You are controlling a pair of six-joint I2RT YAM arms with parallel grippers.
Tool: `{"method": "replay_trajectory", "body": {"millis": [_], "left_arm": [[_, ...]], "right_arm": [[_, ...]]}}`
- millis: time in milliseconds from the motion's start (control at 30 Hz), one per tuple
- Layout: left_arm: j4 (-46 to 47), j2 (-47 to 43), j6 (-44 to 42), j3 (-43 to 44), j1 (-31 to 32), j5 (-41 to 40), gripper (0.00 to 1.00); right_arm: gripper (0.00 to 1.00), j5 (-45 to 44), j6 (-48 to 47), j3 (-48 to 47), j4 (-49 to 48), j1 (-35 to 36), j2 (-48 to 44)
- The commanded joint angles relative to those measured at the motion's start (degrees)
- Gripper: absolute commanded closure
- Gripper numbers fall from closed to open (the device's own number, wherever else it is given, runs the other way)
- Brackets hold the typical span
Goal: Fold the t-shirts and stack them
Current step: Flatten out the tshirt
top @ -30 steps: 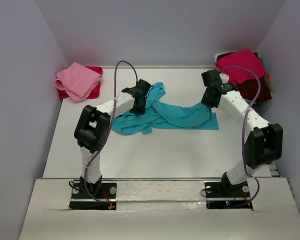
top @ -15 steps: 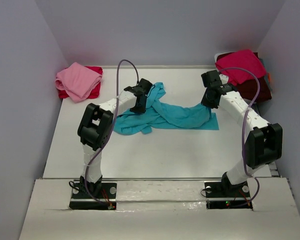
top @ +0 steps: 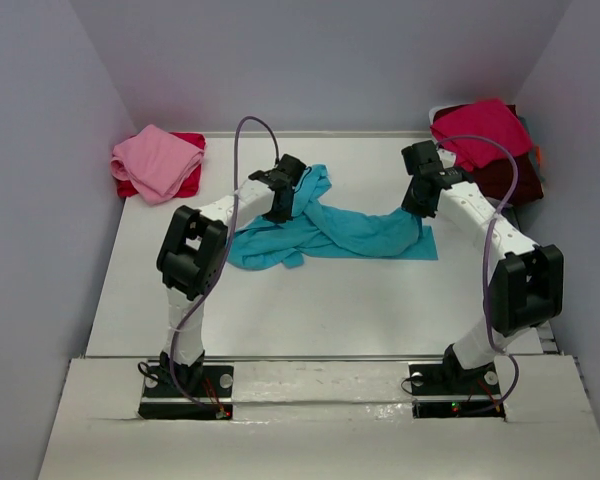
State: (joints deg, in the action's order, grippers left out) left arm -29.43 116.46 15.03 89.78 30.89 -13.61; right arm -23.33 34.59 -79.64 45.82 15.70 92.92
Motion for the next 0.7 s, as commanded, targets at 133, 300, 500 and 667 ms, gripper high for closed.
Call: {"method": "replay_trajectory", "body": {"millis": [133,300,500,667], "left_arm": [[0.86,-3.08,1.76,1.54,-0.74,-6.25,0.94],[1.39,-6.85,3.87,2.42,-3.2,-9.68,0.94],[0.08,-8.54,4.05,8.82,-6.46,-11.44,0.94],[-2.03,-6.09,4.22,14.98,-9.97,-10.22,0.94]], "right_arm": [[0.93,0.22,-1.19,0.54,-1.7,-0.41,-0.38],[0.93,0.04,-2.24,-0.26,-1.0,-0.41,-1.51],[0.93,-1.01,-3.47,-2.1,0.05,-0.41,-2.75],[0.93,-3.12,-4.97,-5.6,1.2,-0.41,-2.05]]}}
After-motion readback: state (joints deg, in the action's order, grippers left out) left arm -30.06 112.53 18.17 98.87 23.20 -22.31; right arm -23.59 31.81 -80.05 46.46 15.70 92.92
